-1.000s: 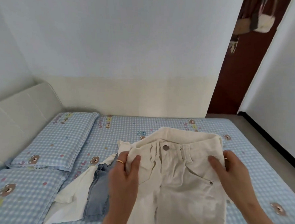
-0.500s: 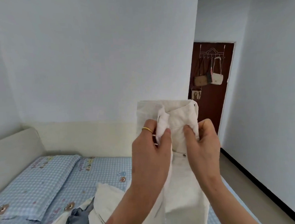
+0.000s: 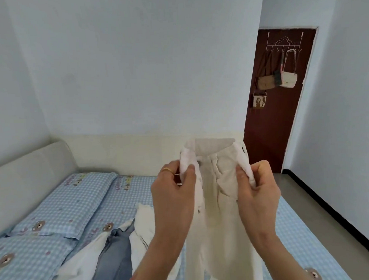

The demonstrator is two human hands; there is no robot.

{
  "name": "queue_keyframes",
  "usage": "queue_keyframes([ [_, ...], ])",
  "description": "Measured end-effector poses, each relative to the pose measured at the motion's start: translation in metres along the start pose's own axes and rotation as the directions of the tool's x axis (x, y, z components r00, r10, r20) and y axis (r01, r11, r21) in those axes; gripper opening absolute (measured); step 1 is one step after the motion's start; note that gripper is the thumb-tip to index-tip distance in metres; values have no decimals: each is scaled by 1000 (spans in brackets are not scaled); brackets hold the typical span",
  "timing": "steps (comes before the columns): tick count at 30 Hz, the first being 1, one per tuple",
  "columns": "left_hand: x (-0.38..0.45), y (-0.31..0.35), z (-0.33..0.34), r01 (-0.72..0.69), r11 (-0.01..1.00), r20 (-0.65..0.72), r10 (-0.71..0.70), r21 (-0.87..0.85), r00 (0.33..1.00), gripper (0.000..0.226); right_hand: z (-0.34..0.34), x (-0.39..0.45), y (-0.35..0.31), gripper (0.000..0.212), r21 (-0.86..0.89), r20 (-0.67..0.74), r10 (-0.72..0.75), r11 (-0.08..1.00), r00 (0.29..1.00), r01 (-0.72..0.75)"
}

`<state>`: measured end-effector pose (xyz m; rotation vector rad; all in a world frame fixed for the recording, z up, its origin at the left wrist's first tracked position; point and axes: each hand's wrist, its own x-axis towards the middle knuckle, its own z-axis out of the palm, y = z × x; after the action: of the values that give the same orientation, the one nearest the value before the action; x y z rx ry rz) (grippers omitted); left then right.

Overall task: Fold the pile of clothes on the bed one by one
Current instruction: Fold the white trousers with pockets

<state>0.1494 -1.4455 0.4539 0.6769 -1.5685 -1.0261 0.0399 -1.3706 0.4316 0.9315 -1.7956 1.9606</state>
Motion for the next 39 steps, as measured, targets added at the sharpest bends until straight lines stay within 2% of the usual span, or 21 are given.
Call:
queue_keyframes([
  [2,1,9,4,-26,998,97,20,58,995,16,6,-6,-9,33,10,13,-16,1000,1000,16],
  [4,-6,14,12,-68,989,231,37,130,972,29,12,-20,-15,25,34,94,-7,999,996,4],
  [6,-10,16,9,-56,996,317,29,75,948,38,12,-28,-18,23,77,188,0,997,982,-15],
  [10,6,12,-9,-43,999,530,46,-18,847,28,3,-25,-17,25,108,268,0,994,963,-30],
  [12,19,12,-17,-242,968,510,175,67,842,22,0,-21,-12,17,93,277,-7,995,961,-20],
  [13,28,14,-21,-374,914,475,262,155,840,29,-3,-19,-8,15,102,299,-5,994,954,-27],
  [14,36,19,-27,-489,842,492,334,227,804,48,-7,-16,-6,13,131,338,-8,991,941,-38],
  [15,46,25,-32,-569,782,575,350,255,739,68,-10,-13,-4,12,172,387,-20,984,922,-51],
  [16,57,31,-34,-607,748,682,299,267,667,74,-13,-11,-3,11,214,431,-31,974,902,-69],
  [17,63,41,-34,-607,745,762,216,275,610,58,-15,-9,-3,11,239,462,-38,968,886,-83],
  [18,67,48,-30,-605,732,804,136,313,579,31,-17,-7,-2,10,244,480,-38,965,877,-91],
  [19,71,50,-25,-619,701,796,122,354,593,25,-18,-6,0,10,235,487,-36,968,873,-91],
  [20,73,49,-20,-633,671,780,129,386,613,36,-19,-5,2,10,202,497,-26,976,868,-87],
  [22,73,48,-11,-649,628,729,182,430,660,40,-24,-6,11,10,9,520,21,999,854,-30],
  [24,72,48,-6,-636,638,657,258,435,708,38,-33,-9,28,15,-227,514,104,974,851,18],
  [26,75,56,0,-619,641,575,321,454,753,35,-42,-12,42,16,-326,507,198,945,839,-26],
  [29,76,78,20,-688,546,551,424,477,719,24,-51,-7,56,15,-268,454,218,958,864,-101],
  [31,73,92,33,-736,477,543,497,480,677,22,-54,2,60,19,-221,391,189,969,901,-107],
  [34,73,109,53,-769,393,528,565,503,634,23,-64,23,67,26,-145,370,150,984,917,-103],
  [37,75,128,69,-766,366,524,570,528,633,25,-80,48,70,29,-64,379,91,995,921,-73],
  [39,77,143,78,-750,391,498,572,534,652,26,-91,67,65,34,-25,391,22,1000,920,-14],
])
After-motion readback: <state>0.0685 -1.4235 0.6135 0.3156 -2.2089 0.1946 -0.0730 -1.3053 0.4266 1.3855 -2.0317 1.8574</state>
